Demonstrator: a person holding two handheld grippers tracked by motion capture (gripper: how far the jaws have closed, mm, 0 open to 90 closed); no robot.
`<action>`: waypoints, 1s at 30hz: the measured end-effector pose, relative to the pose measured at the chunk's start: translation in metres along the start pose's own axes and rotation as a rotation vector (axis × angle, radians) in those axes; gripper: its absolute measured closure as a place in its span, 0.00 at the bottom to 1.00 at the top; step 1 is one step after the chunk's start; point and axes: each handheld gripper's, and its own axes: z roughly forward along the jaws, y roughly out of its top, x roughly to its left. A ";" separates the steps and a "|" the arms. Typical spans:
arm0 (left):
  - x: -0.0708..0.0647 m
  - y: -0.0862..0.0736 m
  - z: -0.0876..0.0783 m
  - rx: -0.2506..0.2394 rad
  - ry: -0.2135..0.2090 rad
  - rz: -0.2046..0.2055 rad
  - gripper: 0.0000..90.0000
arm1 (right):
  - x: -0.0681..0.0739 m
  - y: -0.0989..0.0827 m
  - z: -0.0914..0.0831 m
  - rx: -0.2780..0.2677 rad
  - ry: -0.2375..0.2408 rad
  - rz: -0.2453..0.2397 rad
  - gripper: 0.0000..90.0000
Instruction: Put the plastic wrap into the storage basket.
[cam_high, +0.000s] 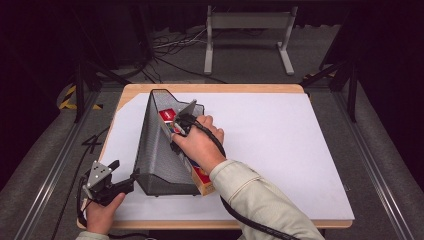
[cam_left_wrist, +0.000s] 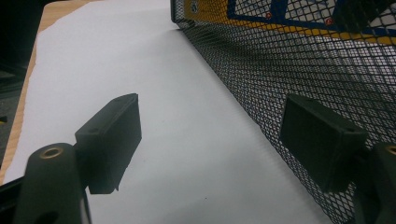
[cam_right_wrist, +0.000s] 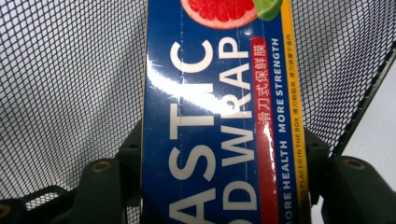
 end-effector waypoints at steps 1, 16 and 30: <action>0.000 0.000 0.000 0.000 -0.001 -0.001 0.24 | 0.001 0.001 0.000 0.005 -0.003 -0.005 0.44; -0.001 0.000 0.004 0.020 -0.015 0.004 0.24 | 0.001 0.000 -0.003 -0.035 0.036 -0.034 0.29; -0.002 -0.001 0.003 0.022 -0.015 0.018 0.24 | -0.001 -0.009 -0.038 -0.207 0.065 -0.117 0.22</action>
